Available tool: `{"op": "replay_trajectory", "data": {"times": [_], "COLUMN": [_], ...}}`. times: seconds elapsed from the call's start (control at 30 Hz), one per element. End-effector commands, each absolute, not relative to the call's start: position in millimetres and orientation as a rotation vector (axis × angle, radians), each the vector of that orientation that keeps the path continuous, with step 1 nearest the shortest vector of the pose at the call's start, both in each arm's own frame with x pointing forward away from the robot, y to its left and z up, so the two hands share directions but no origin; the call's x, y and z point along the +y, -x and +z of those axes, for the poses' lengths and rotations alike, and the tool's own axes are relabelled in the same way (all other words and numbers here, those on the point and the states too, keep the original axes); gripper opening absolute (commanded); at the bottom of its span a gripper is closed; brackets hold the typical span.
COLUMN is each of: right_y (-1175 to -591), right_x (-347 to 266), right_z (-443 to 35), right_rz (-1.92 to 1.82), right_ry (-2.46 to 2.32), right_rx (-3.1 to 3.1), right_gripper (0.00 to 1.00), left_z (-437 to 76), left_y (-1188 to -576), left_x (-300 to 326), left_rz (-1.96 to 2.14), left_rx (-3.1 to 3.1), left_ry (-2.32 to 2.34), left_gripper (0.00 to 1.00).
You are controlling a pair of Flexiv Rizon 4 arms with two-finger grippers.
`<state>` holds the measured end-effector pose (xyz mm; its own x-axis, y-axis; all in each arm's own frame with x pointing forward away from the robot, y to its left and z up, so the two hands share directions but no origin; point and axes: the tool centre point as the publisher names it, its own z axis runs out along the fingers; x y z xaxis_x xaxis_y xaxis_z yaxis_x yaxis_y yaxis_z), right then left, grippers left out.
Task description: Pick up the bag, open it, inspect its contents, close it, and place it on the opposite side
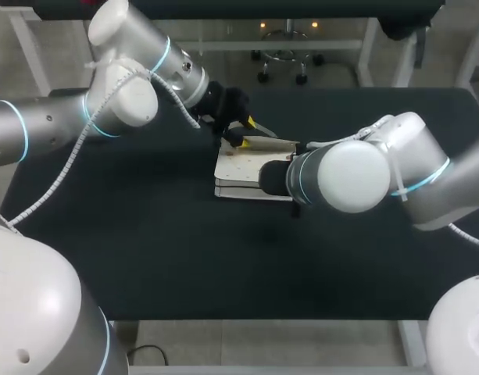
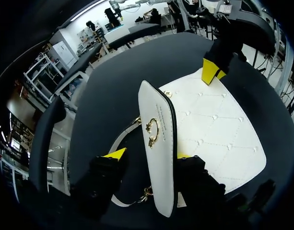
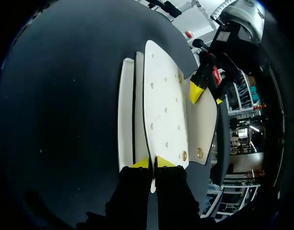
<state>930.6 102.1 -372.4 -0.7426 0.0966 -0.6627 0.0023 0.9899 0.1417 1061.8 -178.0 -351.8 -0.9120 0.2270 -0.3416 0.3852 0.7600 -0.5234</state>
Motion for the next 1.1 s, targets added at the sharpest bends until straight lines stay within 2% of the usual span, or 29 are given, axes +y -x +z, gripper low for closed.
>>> {"op": "replay_trajectory", "data": {"times": [0.03, 0.57, 0.63, 0.67, 0.8, 0.87, 1.1], "right_y": [-928, -928, -928, -928, -928, -928, -928], "right_x": [99, 99, 99, 99, 99, 99, 99], "right_z": [-375, -375, -375, -375, -375, -375, -375], "right_rz": [0.186, 0.186, 0.186, 0.186, 0.186, 0.186, 0.186], "right_ry": [-0.064, -0.064, -0.064, -0.064, -0.064, -0.064, -0.064], "right_rx": [2.392, 2.392, 2.392, 2.392, 2.392, 2.392, 2.392], "right_gripper": [0.00, 0.00, 0.00, 0.00, 0.00, 0.00, 0.00], "left_z": [-361, -371, -371, -372, -373, -374, -375], "left_y": [-1074, -1090, -1091, -1091, -1093, -1094, -1092], "left_x": [-182, -187, -187, -187, -188, -188, -188], "left_rz": [-0.891, -0.930, -0.929, -0.928, -0.917, -0.921, -0.926], "left_rx": [2.721, 2.781, 2.786, 2.792, 2.810, 2.815, 2.823], "left_ry": [-0.476, -0.431, -0.424, -0.422, -0.412, -0.408, -0.404], "left_gripper": [0.53, 0.42, 0.35, 0.27, 0.16, 0.00, 0.00]}}
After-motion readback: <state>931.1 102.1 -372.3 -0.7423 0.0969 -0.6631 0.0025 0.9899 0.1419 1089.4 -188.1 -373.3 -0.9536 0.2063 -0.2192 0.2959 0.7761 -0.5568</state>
